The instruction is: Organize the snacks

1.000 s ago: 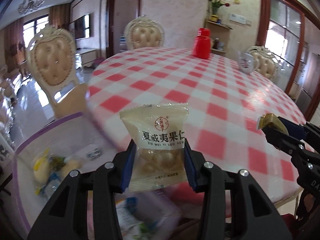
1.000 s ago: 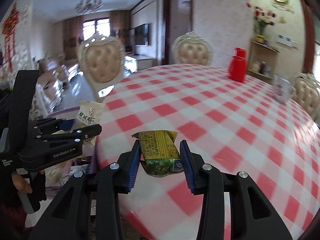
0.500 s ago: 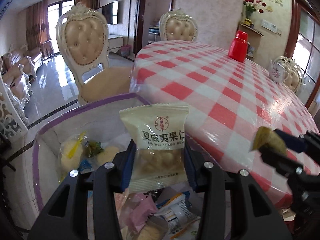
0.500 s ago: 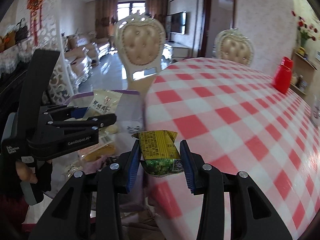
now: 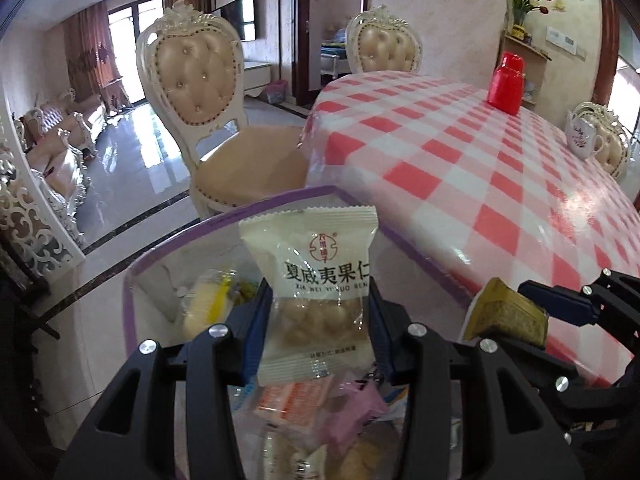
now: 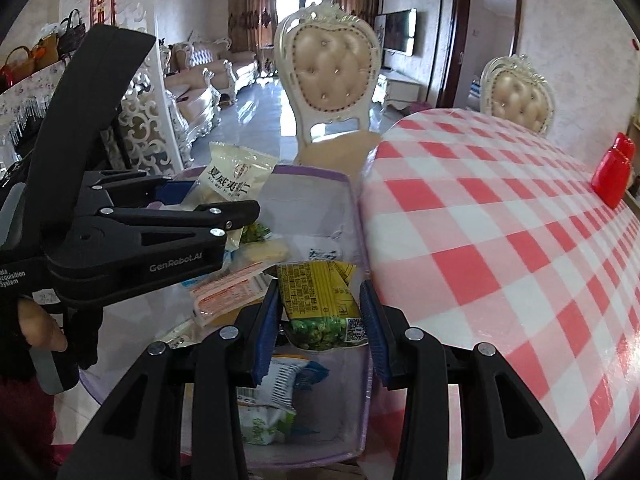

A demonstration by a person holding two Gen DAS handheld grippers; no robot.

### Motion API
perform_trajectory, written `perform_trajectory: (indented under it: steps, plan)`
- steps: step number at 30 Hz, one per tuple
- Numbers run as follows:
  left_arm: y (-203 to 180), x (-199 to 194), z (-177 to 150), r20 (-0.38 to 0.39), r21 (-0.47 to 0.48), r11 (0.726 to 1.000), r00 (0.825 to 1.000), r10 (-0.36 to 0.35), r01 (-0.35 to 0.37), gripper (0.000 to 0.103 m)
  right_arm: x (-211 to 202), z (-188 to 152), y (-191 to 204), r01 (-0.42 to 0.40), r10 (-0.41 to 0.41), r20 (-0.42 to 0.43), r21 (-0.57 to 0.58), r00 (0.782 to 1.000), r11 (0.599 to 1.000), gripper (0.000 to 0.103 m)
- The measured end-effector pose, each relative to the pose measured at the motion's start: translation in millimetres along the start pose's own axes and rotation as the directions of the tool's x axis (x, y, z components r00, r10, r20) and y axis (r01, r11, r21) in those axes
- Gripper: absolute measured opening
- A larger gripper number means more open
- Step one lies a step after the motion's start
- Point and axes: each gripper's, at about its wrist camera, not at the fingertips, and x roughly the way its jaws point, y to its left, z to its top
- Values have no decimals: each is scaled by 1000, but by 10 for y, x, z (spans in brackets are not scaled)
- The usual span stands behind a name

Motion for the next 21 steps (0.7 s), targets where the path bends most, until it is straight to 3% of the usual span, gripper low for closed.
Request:
perform_trajectory:
  steps: [5, 7, 8, 9, 10, 11, 13, 17, 19, 21]
  plan:
    - [129, 83, -18, -22, -8, 999, 999, 40, -40, 45, 156, 39, 150, -19, 17, -45, -28, 999, 999, 40]
    - [173, 130, -26, -37, -6, 998, 998, 58, -58, 50, 220, 46, 206, -35, 33, -71, -36, 997, 999, 42]
    - [195, 143, -23, -39, -11, 998, 997, 63, -64, 59, 252, 44, 236, -56, 52, -88, -42, 995, 998, 46]
    - [232, 151, -14, -40, -26, 997, 997, 69, -70, 89, 271, 44, 262, -69, 64, -97, -46, 993, 997, 51]
    - [283, 129, -4, -20, -53, 996, 998, 67, -68, 101, 287, 44, 287, -68, 61, -107, -56, 992, 996, 66]
    - [319, 105, 4, -4, -70, 996, 998, 62, -62, 101, 290, 47, 296, -54, 48, -106, -60, 993, 997, 79]
    - [379, 89, 31, -14, -95, 994, 998, 59, -60, 101, 292, 60, 292, -23, 16, -111, -61, 994, 998, 86]
    - [522, 56, 105, -58, -177, 978, 993, 102, -111, 101, 337, 117, 249, -9, 5, -183, -24, 983, 1000, 87]
    - [586, -23, 142, -48, -210, 968, 990, 133, -140, 101, 372, 155, 223, -15, 17, -251, 11, 968, 1000, 87]
    - [631, -97, 167, -32, -220, 968, 992, 119, -123, 101, 416, 202, 198, -7, 15, -317, 25, 948, 1000, 86]
